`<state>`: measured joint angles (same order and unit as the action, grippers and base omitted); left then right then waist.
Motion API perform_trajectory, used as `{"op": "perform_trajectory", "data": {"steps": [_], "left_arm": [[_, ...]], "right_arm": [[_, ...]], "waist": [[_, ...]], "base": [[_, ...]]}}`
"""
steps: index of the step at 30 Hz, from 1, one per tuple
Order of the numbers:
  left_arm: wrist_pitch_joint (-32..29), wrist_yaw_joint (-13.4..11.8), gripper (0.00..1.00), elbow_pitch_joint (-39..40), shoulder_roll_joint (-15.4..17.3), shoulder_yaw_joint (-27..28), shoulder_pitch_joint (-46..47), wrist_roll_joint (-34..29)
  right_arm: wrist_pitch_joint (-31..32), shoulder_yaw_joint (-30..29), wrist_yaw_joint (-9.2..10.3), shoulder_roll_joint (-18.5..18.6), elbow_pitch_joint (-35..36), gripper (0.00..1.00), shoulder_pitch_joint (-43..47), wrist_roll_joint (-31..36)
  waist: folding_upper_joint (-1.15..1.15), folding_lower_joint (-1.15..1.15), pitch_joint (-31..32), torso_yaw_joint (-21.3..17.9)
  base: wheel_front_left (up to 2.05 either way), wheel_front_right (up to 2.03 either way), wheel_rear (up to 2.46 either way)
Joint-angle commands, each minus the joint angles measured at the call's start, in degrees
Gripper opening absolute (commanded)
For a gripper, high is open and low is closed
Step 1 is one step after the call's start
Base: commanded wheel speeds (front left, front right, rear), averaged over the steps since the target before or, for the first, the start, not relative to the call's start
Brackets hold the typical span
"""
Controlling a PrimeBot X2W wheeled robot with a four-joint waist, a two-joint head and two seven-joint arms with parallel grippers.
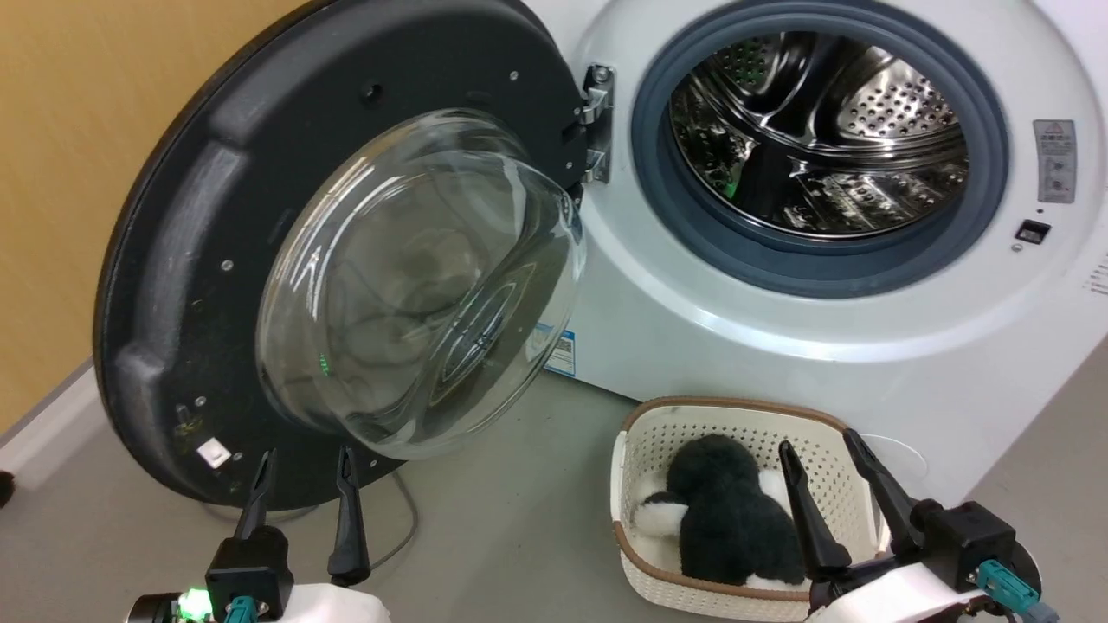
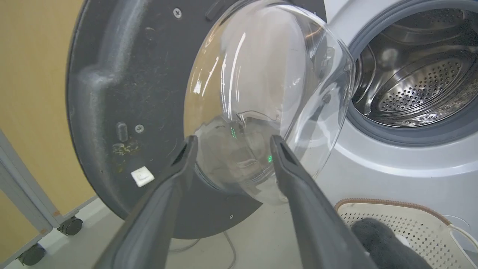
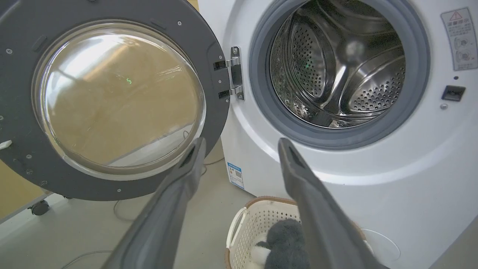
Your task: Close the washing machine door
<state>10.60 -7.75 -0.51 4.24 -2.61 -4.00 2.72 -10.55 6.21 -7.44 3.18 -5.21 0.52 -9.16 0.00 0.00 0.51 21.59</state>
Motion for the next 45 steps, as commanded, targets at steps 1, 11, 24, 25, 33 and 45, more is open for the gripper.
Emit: {"op": "perform_trajectory", "data": {"steps": [1,11,24,25,33,45], "left_arm": [[0.5,-0.5,1.0,0.2,0.2,0.1,-0.9,0.1],[1.7,-1.5,1.0,0.5,0.3,0.2,-1.5,0.3],[3.2,-2.9,1.0,0.6,0.4,0.1,-2.3,0.4],[3.3,-2.9,1.0,0.5,0.5,0.0,-2.3,0.3],[4.3,-3.7,1.0,0.8,0.7,-0.1,-2.6,0.4],[4.4,-2.4,0.0,1.4,0.7,1.1,-1.9,2.8]], "right_arm": [[-0.6,0.3,-0.03,-0.2,-0.3,1.0,-1.2,-0.6],[-1.8,1.7,-0.04,-0.2,-1.2,1.0,-2.0,-1.4],[-3.2,2.5,-0.04,-0.3,-1.9,1.0,-2.3,-2.5],[-3.3,2.6,-0.04,-0.3,-2.0,1.0,-2.3,-2.6],[-4.3,2.9,-0.04,-0.3,-2.2,1.0,-2.1,-3.4],[-4.4,2.6,-0.05,-0.3,-1.9,1.0,-1.5,-3.3]], "waist": [[0.0,0.0,0.0,0.4],[0.0,0.0,0.0,2.9],[0.0,0.0,0.0,5.7],[0.0,0.0,0.0,6.0],[0.0,0.0,0.1,7.8],[0.0,0.0,0.2,8.1]], "base": [[0.0,0.0,0.0],[0.0,0.0,0.0],[0.0,0.0,0.0],[0.0,0.0,0.0],[0.0,0.0,0.0],[0.0,0.0,0.0]]}}
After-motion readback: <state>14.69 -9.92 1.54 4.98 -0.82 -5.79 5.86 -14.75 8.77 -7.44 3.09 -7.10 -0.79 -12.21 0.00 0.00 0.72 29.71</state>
